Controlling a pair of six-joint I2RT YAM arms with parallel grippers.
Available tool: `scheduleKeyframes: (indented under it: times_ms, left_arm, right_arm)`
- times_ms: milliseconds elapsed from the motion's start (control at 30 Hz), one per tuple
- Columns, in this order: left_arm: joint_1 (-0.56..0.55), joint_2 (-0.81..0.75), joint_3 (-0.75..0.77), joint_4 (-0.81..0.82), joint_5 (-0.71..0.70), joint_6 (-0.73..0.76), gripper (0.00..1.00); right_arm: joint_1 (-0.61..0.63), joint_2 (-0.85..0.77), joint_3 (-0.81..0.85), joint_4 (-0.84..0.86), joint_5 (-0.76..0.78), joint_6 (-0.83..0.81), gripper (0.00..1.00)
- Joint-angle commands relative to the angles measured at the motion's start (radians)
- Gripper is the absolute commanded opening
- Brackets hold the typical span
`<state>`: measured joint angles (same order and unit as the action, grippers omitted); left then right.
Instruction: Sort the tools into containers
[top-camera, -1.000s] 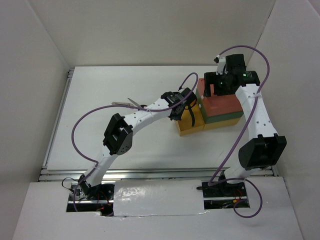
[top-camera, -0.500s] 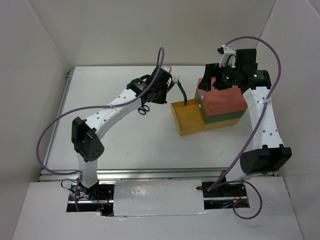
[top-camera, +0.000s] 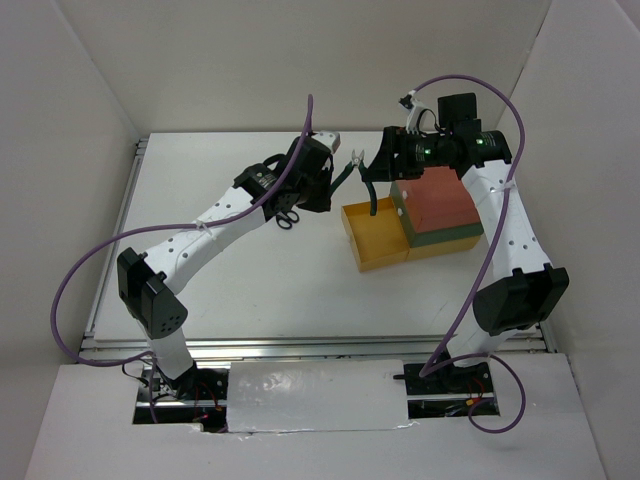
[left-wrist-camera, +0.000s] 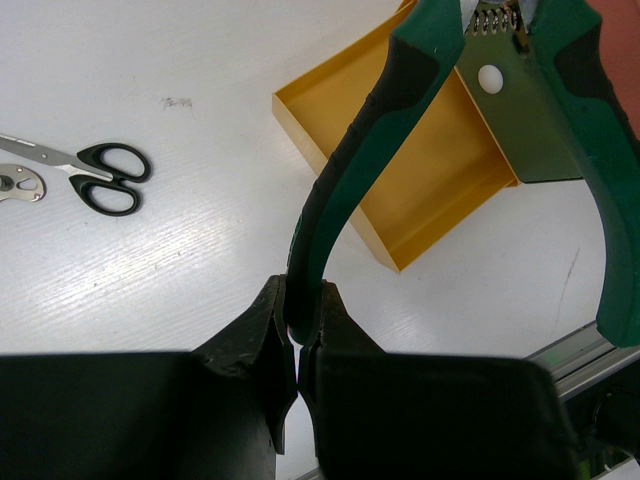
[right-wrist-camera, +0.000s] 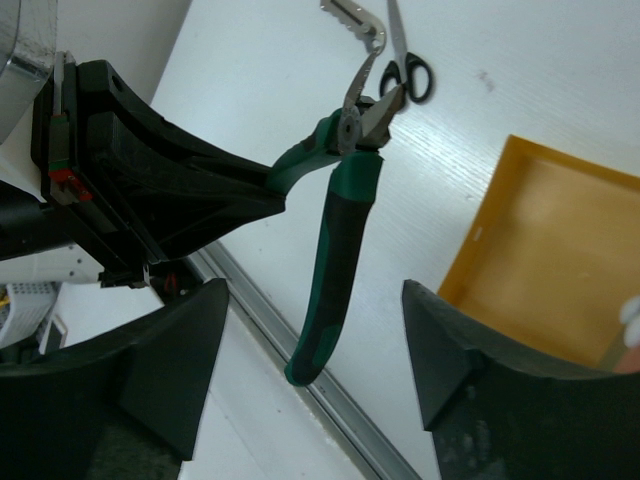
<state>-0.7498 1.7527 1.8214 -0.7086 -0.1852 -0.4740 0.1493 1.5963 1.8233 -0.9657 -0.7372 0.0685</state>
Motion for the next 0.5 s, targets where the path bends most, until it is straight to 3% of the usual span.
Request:
scheduleKeyframes:
  times_ms: [0, 233, 367, 400, 433, 467]
  left_arm:
    - [0.001, -0.051, 0.013, 0.103, 0.027, -0.011, 0.11]
    - [0.013, -0.073, 0.001, 0.129, 0.05, -0.026, 0.1]
    - [0.032, -0.084, -0.01, 0.13, 0.09, -0.043, 0.13]
    - [0.049, -0.085, -0.005, 0.109, 0.095, -0.052, 0.34]
    - [0.058, -0.088, -0.004, 0.101, 0.104, -0.058, 0.45]
    - [0.073, -0.093, -0.013, 0.103, 0.125, -0.064, 0.52]
  right_arm:
    - [0.022, 0.02, -0.022, 0.035, -0.096, 0.033, 0.74]
    - [0.032, 0.063, -0.051, 0.022, -0.123, 0.022, 0.57]
    - [0.027, 0.07, -0.053, 0.028, -0.171, 0.016, 0.25]
    - [0.023, 0.07, -0.052, 0.03, -0.18, 0.013, 0.17]
    - [0.019, 0.068, -0.044, 0.028, -0.186, 0.013, 0.0]
    - [0.018, 0.067, -0.045, 0.024, -0.2, 0.01, 0.0]
